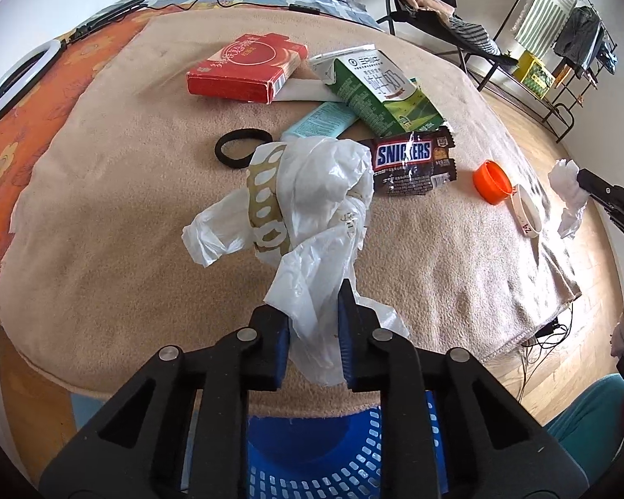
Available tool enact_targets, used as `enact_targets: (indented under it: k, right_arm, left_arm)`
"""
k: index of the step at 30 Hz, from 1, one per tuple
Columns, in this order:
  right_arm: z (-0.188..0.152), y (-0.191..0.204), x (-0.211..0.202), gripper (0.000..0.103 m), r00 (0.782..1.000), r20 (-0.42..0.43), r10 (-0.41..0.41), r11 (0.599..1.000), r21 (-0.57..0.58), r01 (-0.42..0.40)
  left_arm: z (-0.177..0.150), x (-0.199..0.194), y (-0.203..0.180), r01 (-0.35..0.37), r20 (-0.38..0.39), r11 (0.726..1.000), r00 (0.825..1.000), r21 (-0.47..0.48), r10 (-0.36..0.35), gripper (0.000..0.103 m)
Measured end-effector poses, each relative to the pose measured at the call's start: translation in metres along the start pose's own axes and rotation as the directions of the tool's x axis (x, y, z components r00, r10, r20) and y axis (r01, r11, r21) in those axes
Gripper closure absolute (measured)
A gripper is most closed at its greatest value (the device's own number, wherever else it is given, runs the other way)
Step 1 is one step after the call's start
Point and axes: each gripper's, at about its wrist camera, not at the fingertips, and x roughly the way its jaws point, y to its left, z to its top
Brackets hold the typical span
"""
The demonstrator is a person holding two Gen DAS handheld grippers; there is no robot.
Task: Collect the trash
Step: 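Carry bag and tissue over the blue basket and open both tools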
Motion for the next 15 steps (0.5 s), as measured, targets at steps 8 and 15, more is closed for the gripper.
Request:
enact_targets:
  k: [8, 15]
  right_arm:
    - [-0.021, 0.027, -0.021, 0.099, 0.998, -0.014, 0.054, 0.998, -0.023, -0.054]
    - [-0.051, 0.058, -0.041, 0.099, 0.994, -0.044, 0.097, 0.993, -0.068, -0.1]
  left_arm:
    - [-0.019, -0.034, -0.001, 0.064, -0.002, 0.998, 0.998, -0.006, -0.064, 0.085]
    - [-0.046, -0.062, 0.002, 0.098, -0.002, 0.995, 0.995, -0.01, -0.098, 0.085]
